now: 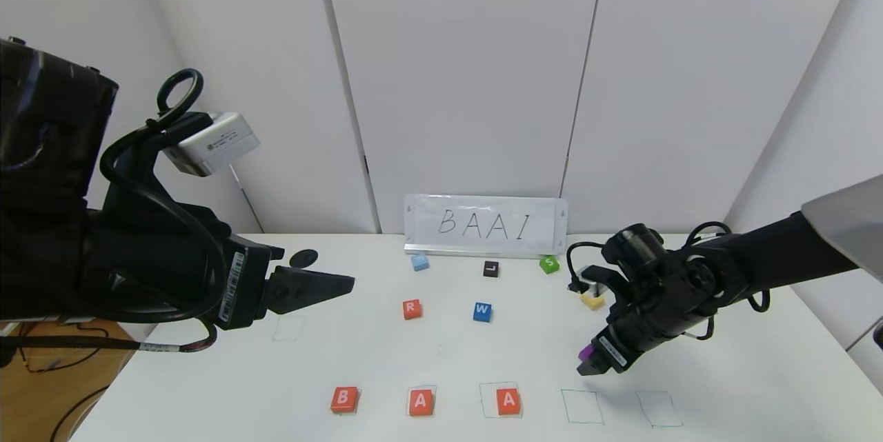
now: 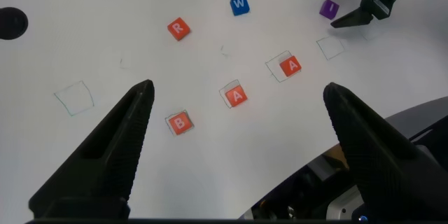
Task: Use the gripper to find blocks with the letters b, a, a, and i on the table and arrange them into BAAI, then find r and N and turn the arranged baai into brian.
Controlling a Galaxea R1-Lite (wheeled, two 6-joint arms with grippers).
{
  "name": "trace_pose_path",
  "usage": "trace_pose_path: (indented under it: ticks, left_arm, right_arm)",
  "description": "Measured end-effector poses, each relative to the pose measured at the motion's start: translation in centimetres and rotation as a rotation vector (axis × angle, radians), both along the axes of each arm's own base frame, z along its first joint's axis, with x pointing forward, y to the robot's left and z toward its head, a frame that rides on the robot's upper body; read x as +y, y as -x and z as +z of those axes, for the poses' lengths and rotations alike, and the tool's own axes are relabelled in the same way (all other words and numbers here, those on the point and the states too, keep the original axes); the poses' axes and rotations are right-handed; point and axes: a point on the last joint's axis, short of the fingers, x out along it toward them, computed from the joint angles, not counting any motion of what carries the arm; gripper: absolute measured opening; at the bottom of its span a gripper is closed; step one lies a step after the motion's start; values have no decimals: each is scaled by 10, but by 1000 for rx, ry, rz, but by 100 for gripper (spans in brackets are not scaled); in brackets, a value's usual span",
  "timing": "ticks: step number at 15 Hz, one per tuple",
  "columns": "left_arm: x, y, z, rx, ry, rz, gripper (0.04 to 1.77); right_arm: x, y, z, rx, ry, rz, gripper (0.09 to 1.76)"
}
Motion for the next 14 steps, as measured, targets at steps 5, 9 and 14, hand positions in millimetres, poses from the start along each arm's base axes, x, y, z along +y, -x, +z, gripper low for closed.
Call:
trace_pose_path:
  ticks: [5,9,14]
  left_arm:
    - [0,0,-1,1,-5,-3,172]
    - [0,0,-1,2,-6,-4,172]
    - [0,0,-2,1,-11,-7,172]
  right_arm:
    - [12,2,-8,-8,75,3,170]
    - [14,1,-11,-8,66,10,171]
    - [17,-2,-19,-17,65,14,171]
